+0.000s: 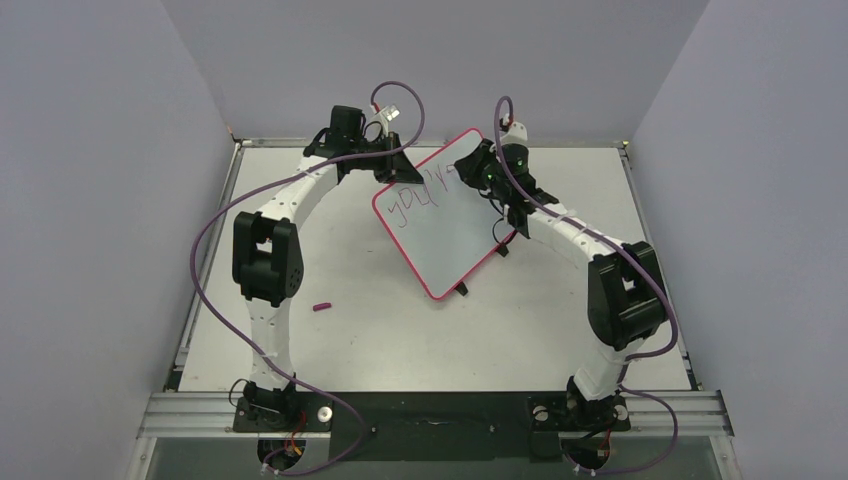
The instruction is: Write a sentence on the whiteboard
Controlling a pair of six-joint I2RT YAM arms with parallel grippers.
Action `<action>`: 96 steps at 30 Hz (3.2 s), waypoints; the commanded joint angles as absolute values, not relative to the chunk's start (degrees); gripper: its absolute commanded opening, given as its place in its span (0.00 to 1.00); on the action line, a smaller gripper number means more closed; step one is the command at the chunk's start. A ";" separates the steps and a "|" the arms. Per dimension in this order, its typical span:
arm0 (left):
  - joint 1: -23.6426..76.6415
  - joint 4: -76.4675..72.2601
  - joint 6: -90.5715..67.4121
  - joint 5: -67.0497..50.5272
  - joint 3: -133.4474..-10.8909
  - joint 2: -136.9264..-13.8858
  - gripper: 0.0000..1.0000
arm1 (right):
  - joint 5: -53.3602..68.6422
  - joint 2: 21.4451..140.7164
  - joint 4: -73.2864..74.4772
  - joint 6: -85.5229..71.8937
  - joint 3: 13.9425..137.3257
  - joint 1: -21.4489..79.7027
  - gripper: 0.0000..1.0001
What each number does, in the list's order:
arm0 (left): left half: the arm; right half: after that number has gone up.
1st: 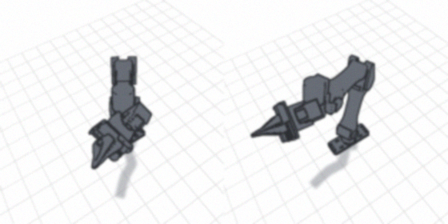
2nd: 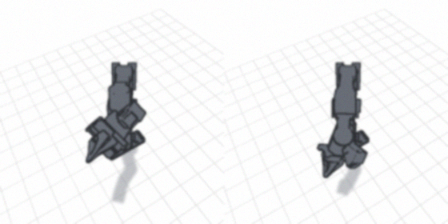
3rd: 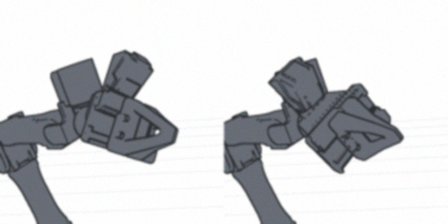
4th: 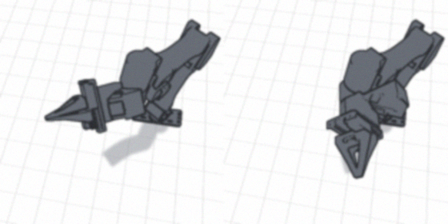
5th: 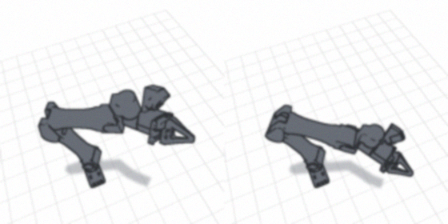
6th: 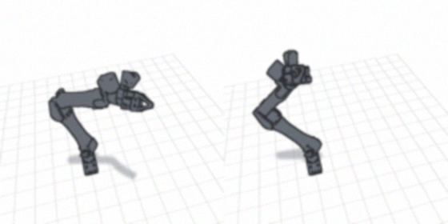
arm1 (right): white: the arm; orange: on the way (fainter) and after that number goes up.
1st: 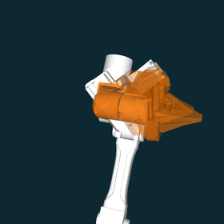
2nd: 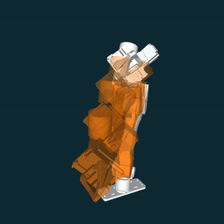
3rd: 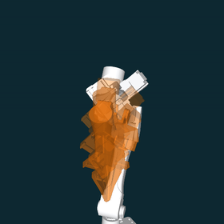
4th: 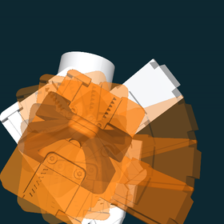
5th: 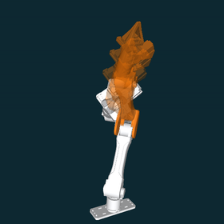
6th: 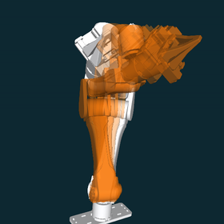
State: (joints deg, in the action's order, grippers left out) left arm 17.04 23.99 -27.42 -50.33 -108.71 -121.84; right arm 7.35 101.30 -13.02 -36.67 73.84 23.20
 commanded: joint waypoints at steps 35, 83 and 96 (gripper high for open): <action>17.40 17.76 -29.53 -56.79 -110.58 -117.47 0.00 | -1.55 96.39 -4.48 -32.87 73.99 21.52 0.00; 18.50 23.25 -24.53 -52.93 -106.79 -113.47 0.00 | 7.76 74.36 -19.78 -27.49 47.73 35.69 0.00; 18.63 22.77 -24.74 -52.46 -105.63 -111.92 0.00 | 7.41 81.05 -21.76 -27.76 50.06 41.35 0.00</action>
